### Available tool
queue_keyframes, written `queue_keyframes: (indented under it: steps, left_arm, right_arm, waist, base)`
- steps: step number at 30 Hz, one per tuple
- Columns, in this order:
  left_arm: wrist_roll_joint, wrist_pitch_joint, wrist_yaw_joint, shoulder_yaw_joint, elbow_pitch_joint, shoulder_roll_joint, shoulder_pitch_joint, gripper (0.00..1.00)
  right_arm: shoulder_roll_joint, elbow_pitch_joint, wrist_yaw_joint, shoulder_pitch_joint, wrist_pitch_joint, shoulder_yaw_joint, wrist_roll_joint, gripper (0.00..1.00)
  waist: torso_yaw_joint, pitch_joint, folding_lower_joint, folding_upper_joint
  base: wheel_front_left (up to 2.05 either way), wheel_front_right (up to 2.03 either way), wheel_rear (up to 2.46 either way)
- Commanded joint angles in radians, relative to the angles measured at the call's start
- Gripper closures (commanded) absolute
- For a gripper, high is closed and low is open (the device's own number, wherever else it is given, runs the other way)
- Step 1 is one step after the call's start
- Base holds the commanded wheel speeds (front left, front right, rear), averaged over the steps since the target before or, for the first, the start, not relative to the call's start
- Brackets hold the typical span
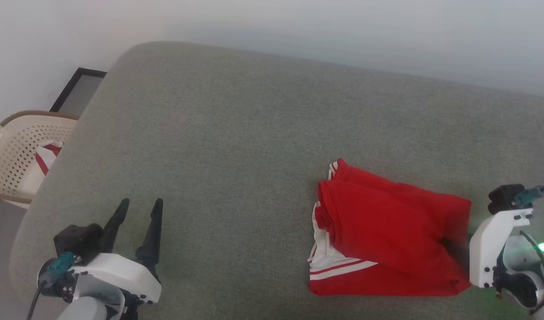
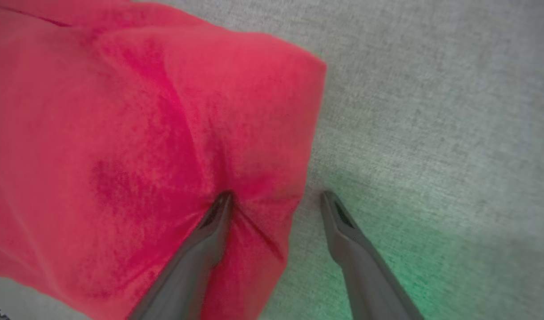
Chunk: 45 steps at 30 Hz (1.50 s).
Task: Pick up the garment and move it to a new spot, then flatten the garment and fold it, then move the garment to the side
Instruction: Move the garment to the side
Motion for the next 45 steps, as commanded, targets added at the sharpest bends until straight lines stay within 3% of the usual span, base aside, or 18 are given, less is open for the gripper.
queue_keyframes:
  steps: [1, 10, 24, 36, 45]
  left_arm:
    - [0.003, -0.004, -0.005, 0.001, 0.004, -0.005, -0.013, 0.0]
    - [0.01, -0.009, -0.013, 0.021, 0.011, -0.012, -0.024, 0.0]
    - [0.046, -0.01, -0.038, 0.023, 0.019, -0.022, -0.103, 0.0]
    - [0.094, 0.005, -0.084, -0.034, 0.062, -0.043, -0.268, 0.0]
    - [0.13, 0.024, -0.12, -0.077, 0.101, -0.057, -0.399, 0.0]
  right_arm:
    - [0.013, 0.03, -0.001, 0.014, 0.018, 0.023, 0.007, 1.0]
    - [-0.054, -0.002, -0.002, -0.05, -0.01, 0.022, -0.015, 1.0]
    - [-0.16, 0.022, -0.001, -0.17, -0.043, -0.065, -0.05, 1.0]
    - [-0.278, 0.136, -0.001, -0.337, -0.147, -0.082, -0.12, 1.0]
    - [-0.313, 0.283, -0.001, -0.472, -0.294, -0.078, -0.222, 1.0]
  waist:
    - [0.001, 0.002, 0.0, 0.0]
    - [-0.04, 0.012, 0.0, 0.0]
    - [-0.215, 0.072, 0.0, 0.0]
    - [-0.378, 0.151, 0.0, 0.0]
    - [-0.46, 0.232, 0.0, 0.0]
  base:
    - [0.0, 0.0, 0.0]
    - [0.0, 0.0, 0.0]
    - [0.0, 0.0, 0.0]
    - [0.0, 0.0, 0.0]
    - [0.0, 0.0, 0.0]
